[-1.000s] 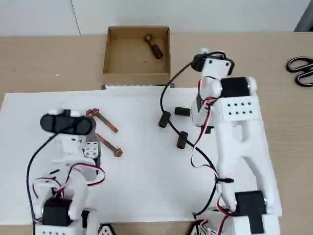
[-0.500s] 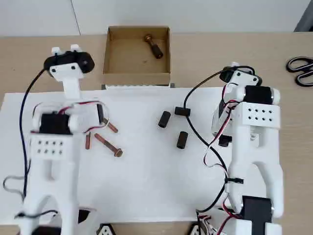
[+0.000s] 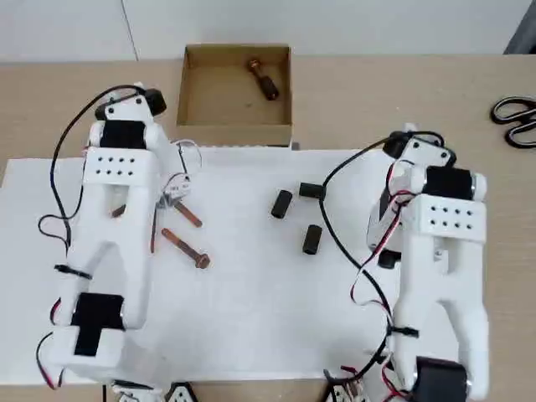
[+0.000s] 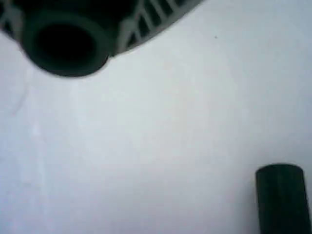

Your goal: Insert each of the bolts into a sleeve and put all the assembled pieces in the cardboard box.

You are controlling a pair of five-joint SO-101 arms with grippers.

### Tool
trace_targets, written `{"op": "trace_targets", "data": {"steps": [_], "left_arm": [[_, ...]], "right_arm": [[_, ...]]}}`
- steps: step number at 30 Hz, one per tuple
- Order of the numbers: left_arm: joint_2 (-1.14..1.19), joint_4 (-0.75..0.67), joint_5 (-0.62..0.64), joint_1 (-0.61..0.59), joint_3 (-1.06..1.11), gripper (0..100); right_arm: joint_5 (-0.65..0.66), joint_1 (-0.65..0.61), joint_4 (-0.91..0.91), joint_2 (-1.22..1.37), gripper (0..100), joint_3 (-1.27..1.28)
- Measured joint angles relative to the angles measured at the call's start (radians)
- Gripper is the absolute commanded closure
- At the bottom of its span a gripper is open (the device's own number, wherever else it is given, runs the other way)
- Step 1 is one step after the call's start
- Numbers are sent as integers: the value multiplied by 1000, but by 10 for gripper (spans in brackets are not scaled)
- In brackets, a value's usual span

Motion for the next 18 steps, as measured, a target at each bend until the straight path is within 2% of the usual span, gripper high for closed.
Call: {"op": "trace_targets", "data": {"steps": [7, 13, 18], "left_arm": [[91, -40, 126, 5, -51, 987], [180, -69, 227, 5, -51, 855], [209, -92, 281, 5, -51, 849]], "right_arm": [[0, 0, -6, -117, 995, 78], [0, -2, -6, -163, 995, 80], [0, -2, -6, -164, 995, 80]]}}
